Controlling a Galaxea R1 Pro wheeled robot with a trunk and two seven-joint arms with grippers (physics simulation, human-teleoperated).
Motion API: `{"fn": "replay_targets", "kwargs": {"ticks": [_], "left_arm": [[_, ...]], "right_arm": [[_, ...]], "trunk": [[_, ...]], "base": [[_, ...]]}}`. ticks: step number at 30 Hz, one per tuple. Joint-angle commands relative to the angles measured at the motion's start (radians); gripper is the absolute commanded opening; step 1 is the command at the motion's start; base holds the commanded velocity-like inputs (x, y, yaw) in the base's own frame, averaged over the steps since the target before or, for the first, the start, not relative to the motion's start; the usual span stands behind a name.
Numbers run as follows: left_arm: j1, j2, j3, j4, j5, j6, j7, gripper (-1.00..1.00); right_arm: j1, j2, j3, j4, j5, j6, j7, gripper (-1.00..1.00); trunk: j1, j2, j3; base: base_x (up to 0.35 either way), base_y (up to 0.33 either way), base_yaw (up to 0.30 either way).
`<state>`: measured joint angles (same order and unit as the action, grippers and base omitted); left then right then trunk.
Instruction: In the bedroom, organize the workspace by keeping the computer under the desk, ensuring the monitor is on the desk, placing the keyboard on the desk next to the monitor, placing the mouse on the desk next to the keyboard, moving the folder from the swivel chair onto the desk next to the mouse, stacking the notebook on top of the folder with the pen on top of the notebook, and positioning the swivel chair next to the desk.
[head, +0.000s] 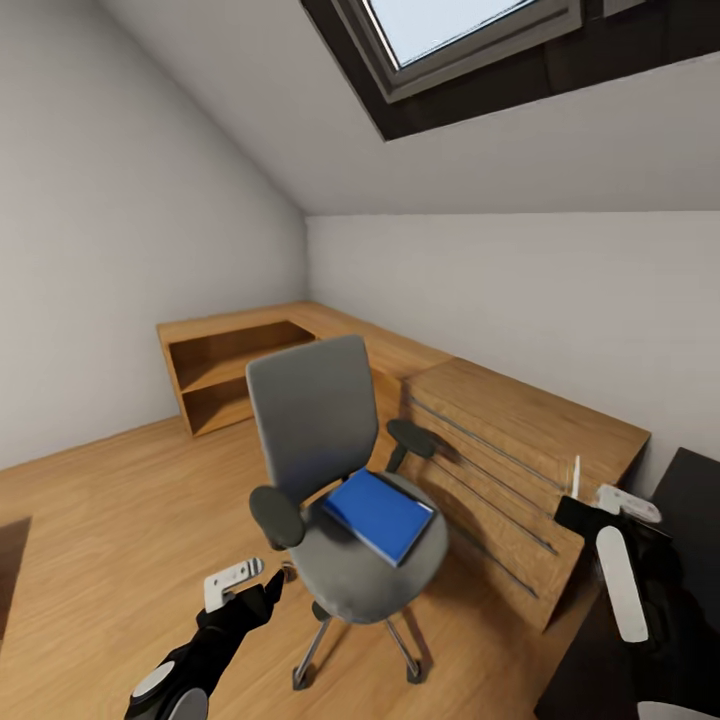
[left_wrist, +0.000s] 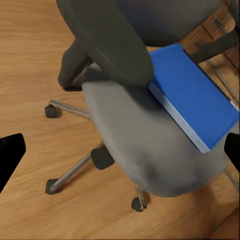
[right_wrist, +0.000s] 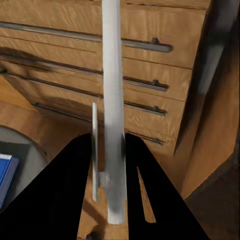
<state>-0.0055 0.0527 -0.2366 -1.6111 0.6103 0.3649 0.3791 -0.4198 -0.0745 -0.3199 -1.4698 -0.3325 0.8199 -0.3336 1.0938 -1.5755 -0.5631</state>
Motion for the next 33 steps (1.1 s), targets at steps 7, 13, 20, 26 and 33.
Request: {"fn": "replay_targets", "kwargs": {"ticks": [7, 13, 20, 26, 33], "left_arm": [[-0.001, 0.000, -0.003, 0.000, 0.009, 0.000, 0.009, 1.00], [-0.001, -0.001, -0.003, 0.000, 0.009, 0.000, 0.009, 1.00], [-0.001, 0.001, -0.003, 0.000, 0.009, 0.000, 0.009, 1.00], [-0.001, 0.001, -0.003, 0.000, 0.009, 0.000, 0.009, 1.00], [-0.001, 0.001, -0.003, -0.003, 0.010, 0.000, 0.009, 1.00]], "right_arm": [[-0.001, -0.008, -0.007, -0.001, -0.010, 0.002, -0.007, -1.00], [0.000, -0.008, -0.007, 0.000, -0.007, 0.002, -0.007, -1.00], [0.000, -0.007, -0.005, 0.011, -0.004, -0.002, -0.008, -1.00], [0.000, -0.007, 0.000, 0.075, -0.002, -0.005, -0.007, -1.00], [-0.002, -0.007, 0.013, 0.139, 0.003, -0.019, -0.006, -1.00]], "trunk": [[0.000, -0.001, -0.001], [0.000, -0.001, -0.001], [0.000, -0.001, -0.001], [0.000, -0.001, -0.001], [0.000, -0.001, -0.001]], "base": [[0.186, -0.296, -0.273], [0.169, -0.301, -0.273], [0.041, -0.210, -0.273], [0.003, -0.026, -0.199], [0.000, -0.002, -0.027]]}}
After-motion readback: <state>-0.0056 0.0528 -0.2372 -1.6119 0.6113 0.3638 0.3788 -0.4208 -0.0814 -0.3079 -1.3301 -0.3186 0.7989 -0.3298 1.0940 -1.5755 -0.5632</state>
